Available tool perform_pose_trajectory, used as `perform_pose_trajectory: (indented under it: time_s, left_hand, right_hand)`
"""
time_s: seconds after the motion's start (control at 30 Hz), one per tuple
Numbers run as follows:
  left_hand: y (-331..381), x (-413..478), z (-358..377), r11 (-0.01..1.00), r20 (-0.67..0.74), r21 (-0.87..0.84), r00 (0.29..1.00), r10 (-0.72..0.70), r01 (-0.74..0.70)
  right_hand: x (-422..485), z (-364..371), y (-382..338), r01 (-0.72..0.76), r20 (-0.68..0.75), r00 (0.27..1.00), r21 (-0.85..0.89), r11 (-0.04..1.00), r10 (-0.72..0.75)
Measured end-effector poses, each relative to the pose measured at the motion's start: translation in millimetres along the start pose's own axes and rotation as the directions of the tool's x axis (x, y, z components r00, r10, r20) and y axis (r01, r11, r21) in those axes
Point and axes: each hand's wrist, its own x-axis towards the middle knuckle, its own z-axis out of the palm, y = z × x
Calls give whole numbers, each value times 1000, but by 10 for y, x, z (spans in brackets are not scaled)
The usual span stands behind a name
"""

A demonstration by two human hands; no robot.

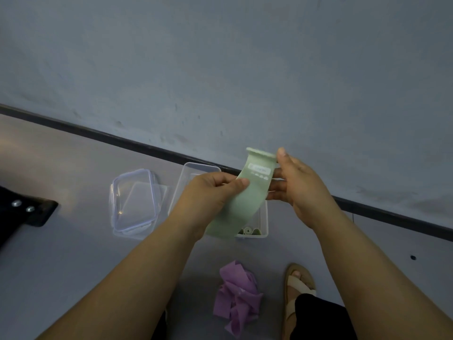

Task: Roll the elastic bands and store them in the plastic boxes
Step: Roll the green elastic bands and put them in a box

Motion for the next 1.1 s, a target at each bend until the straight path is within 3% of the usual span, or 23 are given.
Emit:
perform_pose_trajectory:
  time_s: [0.13, 0.23, 0.3, 0.43, 0.6, 0.77, 0.93, 1.1]
  left_hand:
    - [-1, -10, -5, 998, 85, -33, 995, -54, 57]
    - [-9, -5, -25, 994, 156, 31, 982, -105, 101]
    - [2, -10, -23, 995, 180, 14, 978, -103, 102]
    - [65, 14, -24, 990, -5, -77, 993, 118, -118]
    - [144, 24, -51, 953, -123, -223, 976, 182, -206]
    - [152, 22, -51, 956, -139, -169, 966, 219, -241]
    - [130, 5, -24, 956, -152, -138, 959, 238, -259]
    - [159, -6, -68, 954, -124, -57, 950, 286, -295]
  right_hand:
    - [8, -27, 16, 71, -32, 997, -126, 989, -75]
    - [17, -47, 5, 62, -62, 996, -87, 994, -67]
    - [7, -37, -12, 30, -3, 1000, -54, 998, -30]
    - [-42, 12, -7, 42, 160, 987, -121, 992, -22]
    - [-79, 22, -10, 63, 255, 967, -201, 977, -10]
    - [-98, 50, -27, 203, 221, 965, -278, 939, -143]
    - [-113, 81, -47, 354, 112, 934, -170, 920, -339]
    - [-132, 89, -75, 383, 89, 923, -122, 916, -375]
